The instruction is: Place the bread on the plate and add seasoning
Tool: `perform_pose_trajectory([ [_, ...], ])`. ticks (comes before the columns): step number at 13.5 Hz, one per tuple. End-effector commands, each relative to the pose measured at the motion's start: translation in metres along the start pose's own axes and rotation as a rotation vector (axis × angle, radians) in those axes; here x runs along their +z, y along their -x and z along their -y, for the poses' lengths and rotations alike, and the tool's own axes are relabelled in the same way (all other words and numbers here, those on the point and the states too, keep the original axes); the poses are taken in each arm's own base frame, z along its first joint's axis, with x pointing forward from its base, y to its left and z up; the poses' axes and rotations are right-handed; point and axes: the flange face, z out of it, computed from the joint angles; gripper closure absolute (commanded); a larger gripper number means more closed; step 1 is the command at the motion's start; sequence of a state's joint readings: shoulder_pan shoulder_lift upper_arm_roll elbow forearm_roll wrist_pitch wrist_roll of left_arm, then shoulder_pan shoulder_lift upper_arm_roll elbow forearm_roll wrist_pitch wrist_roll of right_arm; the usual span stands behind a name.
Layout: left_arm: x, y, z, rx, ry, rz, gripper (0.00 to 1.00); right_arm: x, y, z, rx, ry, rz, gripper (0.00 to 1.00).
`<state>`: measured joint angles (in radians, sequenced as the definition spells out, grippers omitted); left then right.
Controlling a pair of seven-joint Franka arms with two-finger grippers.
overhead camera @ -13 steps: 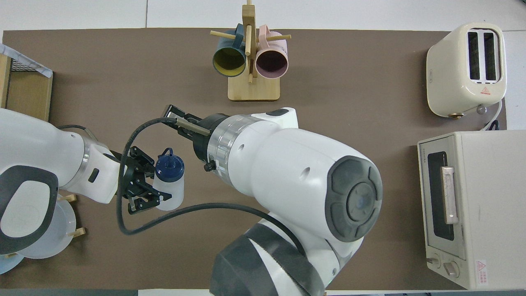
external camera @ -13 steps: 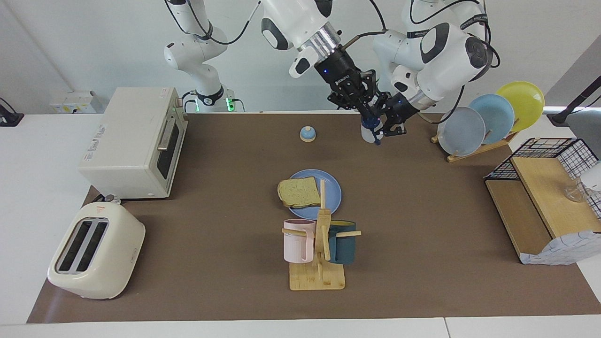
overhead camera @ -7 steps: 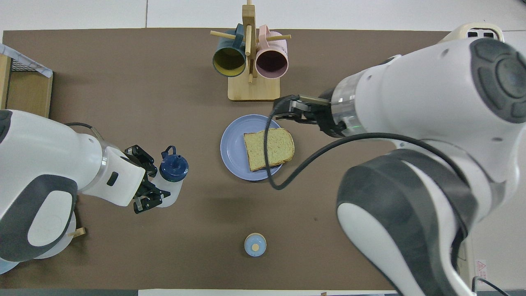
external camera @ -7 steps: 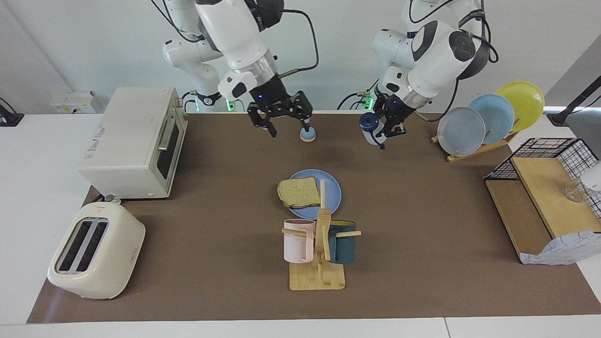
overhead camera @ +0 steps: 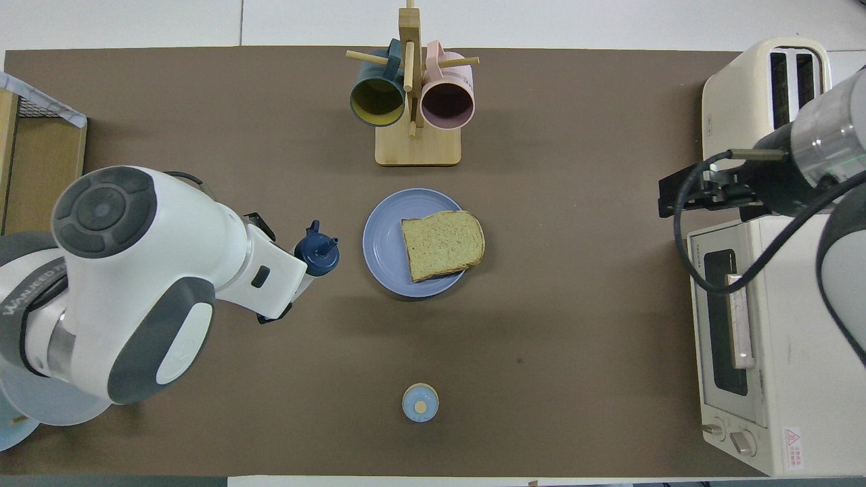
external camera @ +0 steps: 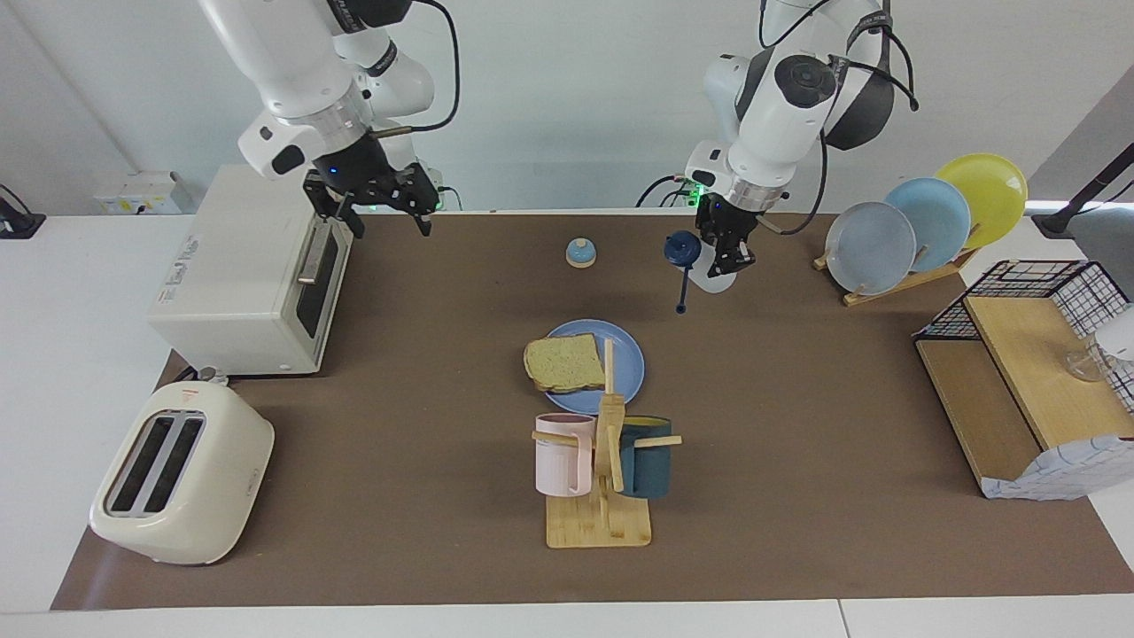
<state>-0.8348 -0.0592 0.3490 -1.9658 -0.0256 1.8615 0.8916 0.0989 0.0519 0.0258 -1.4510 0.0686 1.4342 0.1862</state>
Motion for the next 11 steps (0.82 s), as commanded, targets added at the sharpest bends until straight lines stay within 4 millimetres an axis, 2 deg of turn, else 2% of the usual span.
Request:
perform_pose_trajectory([
  [1,0.013,-0.054,0.004,-0.029,-0.048,0.088,1.00,0.007,0.000,-0.034,0.000,0.039,0.035,0.00],
  [3,0.024,-0.083,0.002,-0.043,-0.072,0.156,1.00,0.020,0.015,-0.053,0.025,0.041,0.056,0.00],
  [4,0.022,-0.086,0.003,-0.053,-0.076,0.170,1.00,0.020,0.014,-0.063,0.028,0.040,0.058,0.00],
  [6,0.028,-0.110,-0.007,-0.044,-0.107,0.273,1.00,0.024,0.013,-0.073,0.000,0.064,0.061,0.00],
  [8,0.037,-0.124,-0.007,-0.045,-0.127,0.374,1.00,0.026,0.011,-0.072,-0.003,0.064,0.055,0.00],
  [10,0.059,-0.141,-0.022,-0.025,-0.166,0.507,1.00,0.027,0.010,-0.071,-0.006,0.064,0.058,0.00],
  [11,0.067,-0.147,-0.022,-0.031,-0.183,0.567,1.00,0.028,0.007,-0.071,-0.004,0.064,0.059,0.00],
])
